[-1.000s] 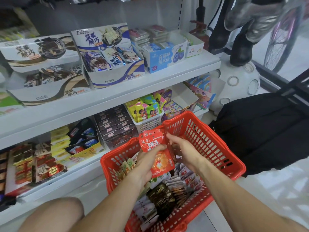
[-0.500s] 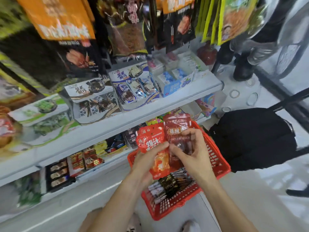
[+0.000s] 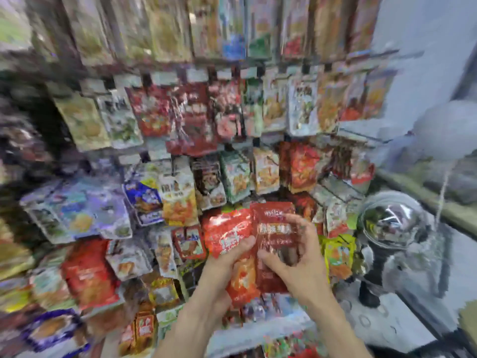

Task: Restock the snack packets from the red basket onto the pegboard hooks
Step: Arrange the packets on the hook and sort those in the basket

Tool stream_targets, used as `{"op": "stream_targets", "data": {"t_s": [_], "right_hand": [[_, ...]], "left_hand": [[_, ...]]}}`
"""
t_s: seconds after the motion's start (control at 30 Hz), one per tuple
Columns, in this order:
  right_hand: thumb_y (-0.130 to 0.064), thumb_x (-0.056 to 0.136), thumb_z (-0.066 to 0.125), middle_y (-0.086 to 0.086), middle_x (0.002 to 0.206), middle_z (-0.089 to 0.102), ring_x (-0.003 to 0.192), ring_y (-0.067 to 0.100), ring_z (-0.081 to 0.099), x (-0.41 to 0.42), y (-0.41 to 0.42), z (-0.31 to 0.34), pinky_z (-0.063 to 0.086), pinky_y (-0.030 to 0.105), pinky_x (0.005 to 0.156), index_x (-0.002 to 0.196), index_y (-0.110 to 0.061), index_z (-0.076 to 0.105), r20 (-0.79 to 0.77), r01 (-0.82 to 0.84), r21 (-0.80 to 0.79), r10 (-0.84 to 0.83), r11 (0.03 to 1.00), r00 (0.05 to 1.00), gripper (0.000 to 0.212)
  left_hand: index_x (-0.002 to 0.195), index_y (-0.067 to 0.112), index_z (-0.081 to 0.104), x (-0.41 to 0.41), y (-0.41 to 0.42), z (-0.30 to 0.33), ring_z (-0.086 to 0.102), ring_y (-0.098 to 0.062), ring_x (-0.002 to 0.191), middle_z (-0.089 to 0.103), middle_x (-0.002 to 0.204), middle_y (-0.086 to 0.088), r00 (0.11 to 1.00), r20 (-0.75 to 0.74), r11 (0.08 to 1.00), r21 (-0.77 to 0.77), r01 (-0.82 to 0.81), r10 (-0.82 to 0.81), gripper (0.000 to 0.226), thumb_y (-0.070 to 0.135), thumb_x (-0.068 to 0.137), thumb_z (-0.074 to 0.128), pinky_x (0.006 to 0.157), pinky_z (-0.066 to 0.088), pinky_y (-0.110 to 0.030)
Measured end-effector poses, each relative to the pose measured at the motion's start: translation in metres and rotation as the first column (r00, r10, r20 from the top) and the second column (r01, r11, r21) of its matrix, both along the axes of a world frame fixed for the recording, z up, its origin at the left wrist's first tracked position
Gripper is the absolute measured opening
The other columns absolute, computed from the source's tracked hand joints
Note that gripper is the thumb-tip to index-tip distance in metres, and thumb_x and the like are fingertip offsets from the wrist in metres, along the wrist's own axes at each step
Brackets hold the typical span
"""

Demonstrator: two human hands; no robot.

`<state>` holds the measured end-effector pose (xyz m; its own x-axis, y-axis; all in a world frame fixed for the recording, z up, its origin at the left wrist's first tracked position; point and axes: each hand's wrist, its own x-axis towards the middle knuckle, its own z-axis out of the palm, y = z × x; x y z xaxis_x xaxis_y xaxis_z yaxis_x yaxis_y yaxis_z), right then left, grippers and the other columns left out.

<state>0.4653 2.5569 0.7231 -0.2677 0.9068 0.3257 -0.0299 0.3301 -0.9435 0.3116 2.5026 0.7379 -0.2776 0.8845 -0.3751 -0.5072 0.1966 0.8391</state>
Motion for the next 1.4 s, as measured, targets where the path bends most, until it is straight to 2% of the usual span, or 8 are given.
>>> {"op": "stream_targets", "data": {"t_s": [0.2,0.33,0.5,0.63,0.73,1.0,1.2,1.4], "right_hand": [[-0.030,0.090,0.079,-0.026,0.115,0.067,0.112,-0.005,0.061,-0.032,0.004,0.160,0.049,0.022,0.096,0.114,-0.041,0.065,-0.096,0.064,0.229,-0.043,0.971,0.994,0.030],[-0.028,0.092,0.078,-0.027,0.107,0.069,0.109,-0.004,0.063,-0.047,0.008,0.198,0.050,0.027,0.096,0.101,-0.037,0.068,-0.121,0.124,0.270,-0.094,0.955,0.988,0.016],[-0.024,0.091,0.078,-0.022,0.117,0.067,0.119,-0.002,0.058,-0.079,0.017,0.199,0.046,0.028,0.103,0.109,-0.037,0.066,-0.081,0.089,0.220,-0.073,0.971,0.994,0.025],[-0.018,0.095,0.075,-0.026,0.119,0.060,0.107,-0.017,0.050,-0.118,0.026,0.212,0.040,0.018,0.097,0.113,-0.037,0.065,-0.078,0.012,0.147,-0.001,0.989,0.997,0.029],[-0.021,0.094,0.075,-0.029,0.116,0.059,0.106,-0.016,0.049,-0.149,0.047,0.223,0.041,0.028,0.105,0.114,-0.037,0.065,-0.056,0.004,0.145,0.004,0.989,0.998,0.027],[-0.020,0.094,0.076,-0.013,0.133,0.062,0.123,0.007,0.052,-0.193,0.093,0.236,0.036,0.025,0.103,0.131,-0.026,0.064,0.033,0.036,0.164,-0.042,0.986,0.999,0.039],[-0.026,0.092,0.078,-0.010,0.146,0.058,0.139,0.018,0.049,-0.212,0.101,0.227,0.035,0.056,0.119,0.134,-0.037,0.061,0.125,0.089,0.133,-0.106,0.987,0.987,0.046],[-0.024,0.094,0.076,-0.006,0.148,0.058,0.140,0.021,0.051,-0.220,0.103,0.227,0.040,0.053,0.117,0.140,-0.032,0.059,0.137,0.149,0.146,-0.169,0.978,0.976,0.050]], "left_hand": [[0.114,0.009,0.081,-0.022,-0.008,0.151,0.078,-0.038,0.096,0.080,0.108,-0.018,0.984,-0.109,0.973,0.200,-0.118,0.142,0.076,0.035,0.046,0.105,0.088,0.063,-0.055],[0.106,0.005,0.079,-0.029,-0.017,0.189,0.076,-0.045,0.098,0.080,0.101,-0.021,0.965,-0.125,0.948,0.253,-0.193,0.230,0.039,0.018,0.071,0.091,0.092,0.060,-0.063],[0.102,0.005,0.075,-0.044,-0.020,0.192,0.076,-0.046,0.090,0.079,0.095,-0.024,0.941,-0.085,0.923,0.242,-0.298,0.326,0.030,0.009,0.076,0.090,0.087,0.061,-0.064],[0.119,0.005,0.068,-0.069,-0.017,0.184,0.079,-0.040,0.080,0.080,0.093,-0.020,0.905,-0.087,0.890,0.243,-0.386,0.416,0.057,0.017,0.071,0.095,0.068,0.066,-0.050],[0.121,0.005,0.066,-0.092,-0.015,0.185,0.079,-0.039,0.075,0.080,0.091,-0.019,0.880,-0.075,0.864,0.247,-0.439,0.469,0.060,0.016,0.070,0.096,0.056,0.063,-0.042],[0.120,0.010,0.062,-0.148,-0.008,0.189,0.079,-0.034,0.072,0.081,0.084,-0.013,0.829,-0.148,0.827,0.278,-0.489,0.540,0.067,0.015,0.064,0.098,0.068,0.063,-0.044],[0.118,0.005,0.064,-0.158,-0.003,0.196,0.079,-0.035,0.073,0.081,0.086,-0.016,0.863,-0.169,0.858,0.305,-0.413,0.476,0.060,0.016,0.068,0.096,0.067,0.062,-0.043],[0.114,0.002,0.067,-0.162,0.004,0.199,0.080,-0.032,0.072,0.081,0.086,-0.015,0.884,-0.189,0.881,0.304,-0.361,0.428,0.054,0.017,0.070,0.095,0.066,0.062,-0.040]]}}
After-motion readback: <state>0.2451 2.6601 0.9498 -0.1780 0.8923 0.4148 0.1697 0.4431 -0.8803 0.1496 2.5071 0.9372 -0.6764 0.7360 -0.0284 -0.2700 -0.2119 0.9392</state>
